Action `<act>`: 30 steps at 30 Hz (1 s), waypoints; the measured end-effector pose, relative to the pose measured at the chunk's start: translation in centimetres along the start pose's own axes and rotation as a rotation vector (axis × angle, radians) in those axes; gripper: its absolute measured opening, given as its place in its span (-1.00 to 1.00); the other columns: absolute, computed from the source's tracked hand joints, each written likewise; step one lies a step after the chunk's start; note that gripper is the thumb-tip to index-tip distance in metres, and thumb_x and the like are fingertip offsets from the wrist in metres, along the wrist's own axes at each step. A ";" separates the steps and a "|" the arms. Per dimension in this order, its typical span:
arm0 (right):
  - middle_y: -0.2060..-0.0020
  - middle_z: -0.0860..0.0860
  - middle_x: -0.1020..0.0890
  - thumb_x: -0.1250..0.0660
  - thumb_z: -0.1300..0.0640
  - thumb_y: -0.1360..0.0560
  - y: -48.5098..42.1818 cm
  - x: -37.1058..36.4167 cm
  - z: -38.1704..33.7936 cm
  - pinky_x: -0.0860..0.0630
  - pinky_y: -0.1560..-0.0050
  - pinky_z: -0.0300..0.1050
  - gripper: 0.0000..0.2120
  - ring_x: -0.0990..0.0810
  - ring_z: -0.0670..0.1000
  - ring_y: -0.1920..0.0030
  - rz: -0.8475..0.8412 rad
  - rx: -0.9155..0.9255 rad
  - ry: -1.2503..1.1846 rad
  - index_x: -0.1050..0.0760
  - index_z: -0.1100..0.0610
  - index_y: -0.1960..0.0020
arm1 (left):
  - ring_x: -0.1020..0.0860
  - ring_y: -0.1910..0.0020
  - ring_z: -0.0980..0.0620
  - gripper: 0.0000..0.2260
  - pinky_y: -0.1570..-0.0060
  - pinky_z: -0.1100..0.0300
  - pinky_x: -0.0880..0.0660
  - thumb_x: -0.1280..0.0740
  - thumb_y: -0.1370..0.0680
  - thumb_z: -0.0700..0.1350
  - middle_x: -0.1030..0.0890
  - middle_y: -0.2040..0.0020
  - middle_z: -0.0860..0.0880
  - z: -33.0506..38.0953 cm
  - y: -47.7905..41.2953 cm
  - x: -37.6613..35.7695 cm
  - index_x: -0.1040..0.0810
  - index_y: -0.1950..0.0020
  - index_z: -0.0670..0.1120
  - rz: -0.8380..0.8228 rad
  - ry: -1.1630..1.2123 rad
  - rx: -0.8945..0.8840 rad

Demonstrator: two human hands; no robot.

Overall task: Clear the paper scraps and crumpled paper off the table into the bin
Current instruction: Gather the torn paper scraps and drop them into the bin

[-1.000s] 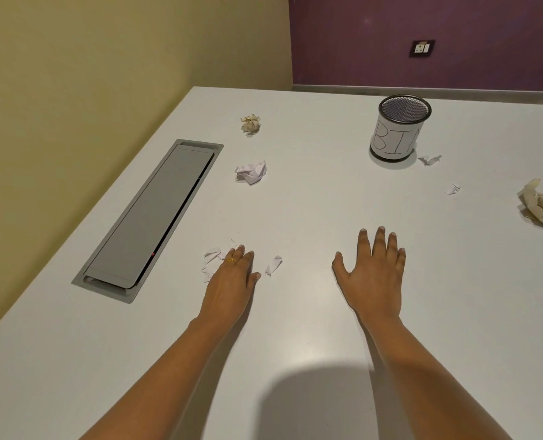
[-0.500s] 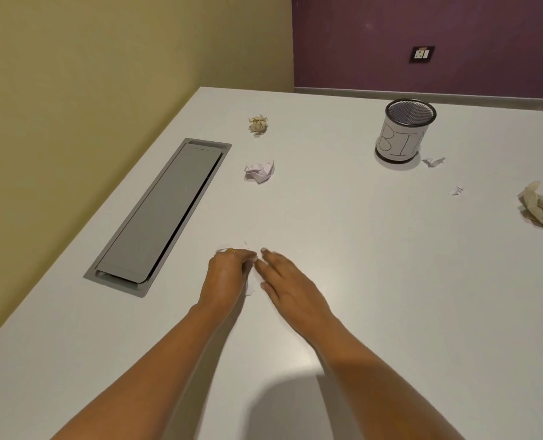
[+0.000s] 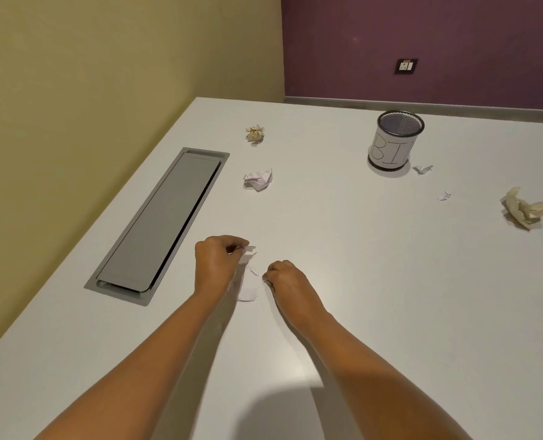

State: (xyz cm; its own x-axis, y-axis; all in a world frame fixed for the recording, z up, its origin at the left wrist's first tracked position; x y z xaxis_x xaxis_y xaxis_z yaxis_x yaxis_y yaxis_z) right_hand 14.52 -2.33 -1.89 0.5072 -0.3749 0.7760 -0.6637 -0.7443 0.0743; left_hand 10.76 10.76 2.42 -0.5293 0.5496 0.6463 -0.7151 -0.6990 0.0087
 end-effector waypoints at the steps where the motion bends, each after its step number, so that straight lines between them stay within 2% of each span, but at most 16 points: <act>1: -0.07 0.24 -0.50 -0.10 0.40 -0.53 0.0 0.2 0.5 -0.34 -0.07 0.00 -0.76 -0.41 0.20 -0.11 0.010 -0.001 0.021 -0.52 0.32 -0.07 | -0.59 0.24 0.05 -0.88 0.34 0.57 -0.45 -0.37 -0.44 -0.33 -0.70 0.13 -0.16 0.4 -0.4 0.0 -0.68 0.08 -0.21 0.001 0.017 0.004; 6: -0.01 0.24 -0.53 -0.13 0.37 -0.54 -0.2 3.3 2.8 -0.35 -0.06 -0.01 -0.80 -0.44 0.19 -0.06 0.089 -0.041 0.012 -0.53 0.33 0.00 | -0.55 0.33 0.21 -0.88 0.36 0.65 -0.39 -0.43 -0.40 -0.31 -0.69 0.18 -0.12 3.4 -2.5 -1.1 -0.68 0.09 -0.19 -0.023 0.116 0.031; 9: 0.02 0.21 -0.54 -0.16 0.34 -0.53 -0.6 5.7 4.5 -0.38 -0.04 -0.02 -0.83 -0.45 0.15 -0.05 0.161 -0.091 -0.027 -0.51 0.37 0.03 | -0.57 0.34 0.18 -0.87 0.26 0.54 -0.45 -0.47 -0.37 -0.30 -0.67 0.21 -0.13 5.7 -3.9 -2.6 -0.68 0.10 -0.20 -0.054 0.200 0.047; 11: 0.05 0.18 -0.57 -0.18 0.32 -0.52 -1.1 7.5 5.7 -0.41 -0.03 -0.05 -0.83 -0.46 0.12 -0.05 0.198 -0.117 -0.043 -0.51 0.39 0.05 | -0.56 0.37 0.25 -0.87 0.19 0.49 -0.46 -0.47 -0.37 -0.29 -0.67 0.22 -0.13 7.7 -4.9 -3.9 -0.68 0.10 -0.20 -0.082 0.229 0.029; 12: 0.05 0.17 -0.58 -0.19 0.33 -0.52 -1.5 8.5 6.2 -0.43 -0.04 -0.07 -0.83 -0.47 0.11 -0.06 0.218 -0.111 -0.023 -0.52 0.39 0.04 | -0.56 0.35 0.23 -0.87 0.14 0.44 -0.49 -0.47 -0.37 -0.30 -0.68 0.21 -0.15 8.8 -5.4 -4.6 -0.67 0.10 -0.21 -0.092 0.248 0.017; 15: -0.02 0.14 -0.61 -0.20 0.37 -0.51 -3.0 12.2 8.4 -0.43 -0.09 -0.17 -0.79 -0.51 0.09 -0.10 0.339 -0.120 0.009 -0.57 0.33 -0.05 | -0.64 0.19 -0.04 -0.88 -0.02 0.10 -0.59 -0.41 -0.40 -0.35 -0.70 0.13 -0.23 12.7 -7.3 -6.9 -0.66 0.09 -0.25 -0.132 0.311 -0.002; 17: -0.01 0.16 -0.63 -0.22 0.38 -0.51 -4.0 14.9 10.3 -0.43 -0.08 -0.18 -0.80 -0.55 0.11 -0.07 0.425 -0.183 -0.002 -0.59 0.32 -0.03 | -0.65 0.06 -0.15 -0.86 -0.07 0.02 -0.59 -0.39 -0.40 -0.39 -0.68 0.08 -0.26 15.2 -8.9 -8.4 -0.65 0.07 -0.28 -0.141 0.338 -0.025; 21: 0.00 0.20 -0.65 -0.27 0.35 -0.49 -5.7 20.0 13.9 -0.42 -0.09 -0.17 -0.83 -0.58 0.16 -0.04 0.620 -0.273 -0.027 -0.61 0.32 -0.01 | -0.64 0.05 -0.14 -0.86 0.03 0.13 -0.60 -0.41 -0.41 -0.37 -0.68 0.03 -0.23 20.1 -12.4 -11.5 -0.65 0.05 -0.29 -0.139 0.351 -0.080; 25: 0.01 0.23 -0.65 -0.28 0.38 -0.47 -7.8 23.7 15.7 -0.47 -0.12 -0.06 -0.83 -0.59 0.19 -0.03 0.723 -0.281 -0.014 -0.61 0.33 0.00 | -0.57 0.23 -0.04 -0.87 0.22 0.22 -0.50 -0.40 -0.42 -0.33 -0.68 0.07 -0.25 25.0 -14.5 -14.9 -0.66 0.05 -0.27 -0.201 0.196 -0.271; 30: 0.00 0.20 -0.64 -0.25 0.37 -0.48 -10.5 26.7 17.5 -0.52 -0.10 -0.03 -0.83 -0.59 0.17 -0.02 0.775 -0.319 -0.022 -0.61 0.31 0.02 | -0.65 0.07 -0.09 -0.89 0.06 0.15 -0.58 -0.42 -0.43 -0.31 -0.69 0.06 -0.20 28.8 -16.4 -18.9 -0.67 0.07 -0.25 -0.236 0.075 -0.374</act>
State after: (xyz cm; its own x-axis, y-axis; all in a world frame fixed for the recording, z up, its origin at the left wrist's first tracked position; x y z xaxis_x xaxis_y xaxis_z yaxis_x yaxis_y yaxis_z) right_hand 44.62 -14.22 7.13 -0.1483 -0.7291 0.6682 -0.9508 -0.0807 -0.2991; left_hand 45.67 -1.35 12.02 -0.3534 0.7153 0.6028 -0.9289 -0.3444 -0.1360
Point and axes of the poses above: each hand's wrist, its own y-axis away from the middle knuckle, its own x-axis out of the back of the hand, z = x × y, the point moved 4 cm from there along -y, towards the middle knuckle
